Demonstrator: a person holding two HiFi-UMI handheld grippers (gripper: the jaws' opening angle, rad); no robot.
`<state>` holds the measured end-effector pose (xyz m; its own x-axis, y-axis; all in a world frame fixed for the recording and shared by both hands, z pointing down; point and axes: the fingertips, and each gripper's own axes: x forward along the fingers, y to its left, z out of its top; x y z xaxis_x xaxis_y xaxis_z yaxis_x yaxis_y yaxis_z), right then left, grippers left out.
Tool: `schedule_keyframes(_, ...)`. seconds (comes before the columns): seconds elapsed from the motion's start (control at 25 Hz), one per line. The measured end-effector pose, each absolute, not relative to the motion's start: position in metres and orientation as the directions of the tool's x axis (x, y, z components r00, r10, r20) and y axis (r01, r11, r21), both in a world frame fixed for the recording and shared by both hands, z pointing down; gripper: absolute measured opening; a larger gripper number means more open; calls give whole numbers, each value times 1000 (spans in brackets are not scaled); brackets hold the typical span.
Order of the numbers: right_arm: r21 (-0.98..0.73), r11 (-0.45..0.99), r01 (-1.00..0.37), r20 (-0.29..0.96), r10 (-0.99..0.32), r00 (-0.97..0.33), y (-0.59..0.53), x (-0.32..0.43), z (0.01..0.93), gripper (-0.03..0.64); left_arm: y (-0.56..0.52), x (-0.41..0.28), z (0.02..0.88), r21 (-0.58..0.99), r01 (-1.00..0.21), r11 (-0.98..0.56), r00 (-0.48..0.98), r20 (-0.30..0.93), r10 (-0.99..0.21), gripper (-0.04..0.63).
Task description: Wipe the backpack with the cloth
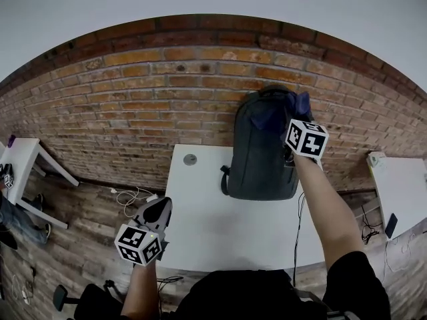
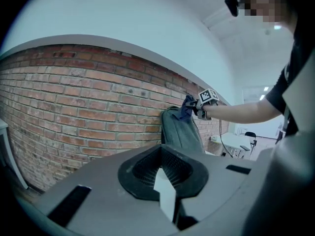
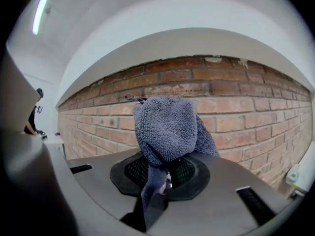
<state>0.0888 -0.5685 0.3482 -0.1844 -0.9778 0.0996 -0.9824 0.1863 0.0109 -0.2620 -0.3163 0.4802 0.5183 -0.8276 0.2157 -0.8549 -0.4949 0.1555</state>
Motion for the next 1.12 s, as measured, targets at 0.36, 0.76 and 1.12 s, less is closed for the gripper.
schedule_keyframes(0.36,87,119,-989,25,-993,-117,-502,158,344,61,-337,-227,453,82,-830,-551,556,182,-811,-5)
schedule_keyframes(0.76,161,52,-986,-12,-998,-54,-381,201,374,61,-345,-201,460,94,-793,-602,607,213,-766,-5)
schedule_keyframes(1.12,146,34,-989,-30,-999,-39,-309,223,381,60,-322,-172,459,78,-773,-629,628,227,-744,-5)
